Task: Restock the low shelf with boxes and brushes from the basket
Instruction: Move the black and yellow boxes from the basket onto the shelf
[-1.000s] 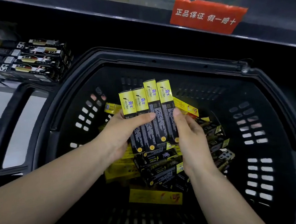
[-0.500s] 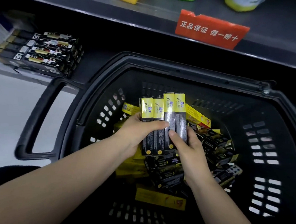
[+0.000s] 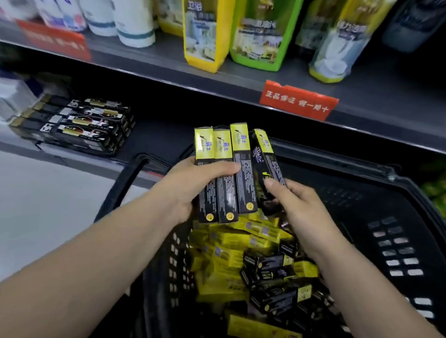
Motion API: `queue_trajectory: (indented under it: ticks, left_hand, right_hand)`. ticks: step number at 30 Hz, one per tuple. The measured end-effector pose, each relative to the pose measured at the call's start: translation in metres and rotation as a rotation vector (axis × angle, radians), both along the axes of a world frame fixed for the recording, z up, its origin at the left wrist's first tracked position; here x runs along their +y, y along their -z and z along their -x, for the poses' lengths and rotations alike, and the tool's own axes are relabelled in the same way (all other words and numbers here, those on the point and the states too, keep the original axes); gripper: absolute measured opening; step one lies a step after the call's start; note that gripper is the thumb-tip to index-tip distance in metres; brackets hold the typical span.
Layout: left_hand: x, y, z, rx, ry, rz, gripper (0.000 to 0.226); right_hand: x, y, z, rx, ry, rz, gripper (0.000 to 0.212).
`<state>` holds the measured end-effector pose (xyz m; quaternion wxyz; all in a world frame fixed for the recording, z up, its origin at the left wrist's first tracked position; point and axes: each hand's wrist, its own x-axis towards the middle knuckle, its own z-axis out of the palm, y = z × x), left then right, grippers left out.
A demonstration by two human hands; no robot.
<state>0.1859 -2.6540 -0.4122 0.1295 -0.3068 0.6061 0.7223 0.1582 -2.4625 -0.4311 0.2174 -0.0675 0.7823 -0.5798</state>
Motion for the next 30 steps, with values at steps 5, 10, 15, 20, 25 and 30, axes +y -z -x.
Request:
queue_trajectory:
  ticks: [5, 10, 15, 20, 25, 30]
  left_hand:
    - [-0.094, -0.026, -0.027, 0.002, -0.051, -0.024, 0.057]
    - [-0.176, -0.01, -0.056, 0.002, -0.301, -0.116, 0.016]
    - [-0.224, 0.043, -0.066, 0.025, -0.517, -0.201, 0.02]
    - [-0.235, 0.116, -0.067, 0.025, -0.77, -0.168, 0.041]
    - [-0.239, 0.168, -0.057, 0.02, -0.824, -0.223, 0.04]
    - [-0.244, 0.197, -0.038, 0.057, -0.849, -0.259, 0.035]
  right_hand:
    - [-0.08, -0.037, 0.021, 0.061, -0.272, -0.059, 0.019]
    - [-0.188, -0.041, 0.043, 0.15, -0.474, -0.271, 0.036]
    - [-0.276, -0.012, 0.07, 0.272, -0.631, -0.652, 0.036]
    - [-0.333, 0.035, 0.095, 0.351, -0.897, -1.048, 0.035]
    - [-0.364, 0.082, 0.121, 0.409, -1.022, -1.296, 0.029]
    - [-0.368, 0.138, 0.138, 0.465, -1.054, -1.363, 0.043]
